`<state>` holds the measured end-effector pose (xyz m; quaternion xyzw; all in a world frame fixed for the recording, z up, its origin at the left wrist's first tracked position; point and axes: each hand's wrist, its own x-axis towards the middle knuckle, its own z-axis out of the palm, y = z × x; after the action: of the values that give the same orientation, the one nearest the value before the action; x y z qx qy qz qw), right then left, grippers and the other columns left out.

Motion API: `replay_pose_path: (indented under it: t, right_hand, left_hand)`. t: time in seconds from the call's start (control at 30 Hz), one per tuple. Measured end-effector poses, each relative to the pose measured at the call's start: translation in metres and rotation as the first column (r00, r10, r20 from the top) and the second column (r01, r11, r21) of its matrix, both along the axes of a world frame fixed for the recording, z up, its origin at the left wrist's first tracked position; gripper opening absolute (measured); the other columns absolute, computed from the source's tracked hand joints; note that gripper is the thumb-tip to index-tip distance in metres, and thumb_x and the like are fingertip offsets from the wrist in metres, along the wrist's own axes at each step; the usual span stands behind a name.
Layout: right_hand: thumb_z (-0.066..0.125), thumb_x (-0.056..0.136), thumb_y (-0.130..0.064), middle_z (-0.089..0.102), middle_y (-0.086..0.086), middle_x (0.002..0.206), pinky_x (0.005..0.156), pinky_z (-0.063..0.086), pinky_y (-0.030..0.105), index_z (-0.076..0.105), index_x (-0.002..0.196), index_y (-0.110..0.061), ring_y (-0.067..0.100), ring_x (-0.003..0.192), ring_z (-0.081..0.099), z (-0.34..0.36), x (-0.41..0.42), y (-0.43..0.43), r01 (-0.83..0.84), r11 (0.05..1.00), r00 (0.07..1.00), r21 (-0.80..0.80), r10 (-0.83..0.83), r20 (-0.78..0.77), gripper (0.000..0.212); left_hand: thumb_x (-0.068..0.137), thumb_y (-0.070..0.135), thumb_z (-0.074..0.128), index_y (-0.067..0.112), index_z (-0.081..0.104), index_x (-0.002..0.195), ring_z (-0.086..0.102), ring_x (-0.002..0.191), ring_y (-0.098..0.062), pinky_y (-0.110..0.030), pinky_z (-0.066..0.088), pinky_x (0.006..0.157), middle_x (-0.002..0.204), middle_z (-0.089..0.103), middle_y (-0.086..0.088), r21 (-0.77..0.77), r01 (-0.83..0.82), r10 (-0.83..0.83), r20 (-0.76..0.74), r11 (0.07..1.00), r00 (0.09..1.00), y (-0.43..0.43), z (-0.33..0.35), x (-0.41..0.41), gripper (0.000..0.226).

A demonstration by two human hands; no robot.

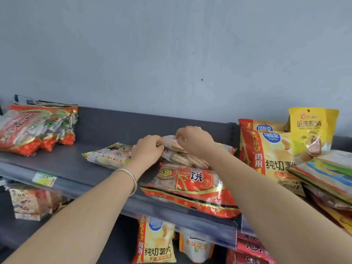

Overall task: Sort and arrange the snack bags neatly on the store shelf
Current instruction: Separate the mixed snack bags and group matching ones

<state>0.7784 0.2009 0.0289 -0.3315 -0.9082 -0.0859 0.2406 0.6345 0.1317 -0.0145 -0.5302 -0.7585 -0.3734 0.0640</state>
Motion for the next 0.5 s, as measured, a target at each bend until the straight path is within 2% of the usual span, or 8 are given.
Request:
replay_pose_path:
  t: [0.1, 0.27, 0.33, 0.43, 0.5]
  right_hand:
    - [0.041, 0.095, -0.018, 0.063, 0.004, 0.116, 0.083, 0.053, 0.041, 0.064, 0.113, -0.021, 0.027, 0.102, 0.059, -0.002, -0.035, -0.003, -0.057, 0.998, 0.997, -0.009, 0.057, 0.05, 0.029]
    - [0.041, 0.095, -0.015, 0.062, 0.003, 0.116, 0.082, 0.052, 0.036, 0.064, 0.113, -0.02, 0.025, 0.102, 0.058, -0.005, -0.095, -0.001, -0.174, 0.982, 0.973, -0.072, 0.183, 0.141, 0.03]
    - [0.043, 0.096, -0.017, 0.062, 0.003, 0.118, 0.086, 0.051, 0.037, 0.063, 0.116, -0.019, 0.023, 0.106, 0.057, -0.007, -0.117, 0.001, -0.219, 0.969, 0.959, -0.116, 0.235, 0.155, 0.029]
    - [0.045, 0.095, -0.017, 0.063, 0.005, 0.121, 0.093, 0.05, 0.041, 0.061, 0.121, -0.015, 0.026, 0.11, 0.058, -0.01, -0.149, 0.008, -0.224, 0.956, 0.937, -0.191, 0.265, 0.229, 0.031]
    - [0.047, 0.094, -0.015, 0.063, 0.008, 0.122, 0.096, 0.05, 0.042, 0.06, 0.123, -0.011, 0.028, 0.111, 0.058, -0.013, -0.171, 0.016, -0.199, 0.951, 0.924, -0.235, 0.262, 0.279, 0.032]
  left_hand:
    - [0.089, 0.022, 0.052, 0.03, 0.065, 0.103, 0.058, 0.107, -0.023, -0.044, 0.05, 0.087, 0.117, 0.062, 0.004, -0.019, -0.028, 0.029, 0.051, 0.999, 0.998, -0.006, -0.009, -0.032, 0.02]
    - [0.09, 0.019, 0.051, 0.028, 0.065, 0.102, 0.055, 0.11, -0.019, -0.036, 0.046, 0.09, 0.115, 0.062, 0.008, -0.042, -0.116, 0.121, 0.136, 0.992, 0.983, -0.008, -0.018, -0.085, 0.02]
    - [0.09, 0.019, 0.052, 0.027, 0.065, 0.1, 0.056, 0.11, -0.018, -0.036, 0.046, 0.092, 0.115, 0.064, 0.006, -0.039, -0.135, 0.139, 0.162, 0.99, 0.977, -0.007, -0.018, -0.104, 0.019]
    - [0.09, 0.02, 0.052, 0.026, 0.065, 0.102, 0.056, 0.111, -0.019, -0.04, 0.047, 0.094, 0.117, 0.064, 0.005, -0.051, -0.176, 0.183, 0.211, 0.983, 0.96, -0.001, -0.014, -0.125, 0.018]
    - [0.09, 0.02, 0.054, 0.024, 0.063, 0.109, 0.055, 0.112, -0.02, -0.035, 0.046, 0.093, 0.12, 0.062, 0.002, -0.075, -0.2, 0.212, 0.242, 0.977, 0.947, 0.005, -0.016, -0.137, 0.021]
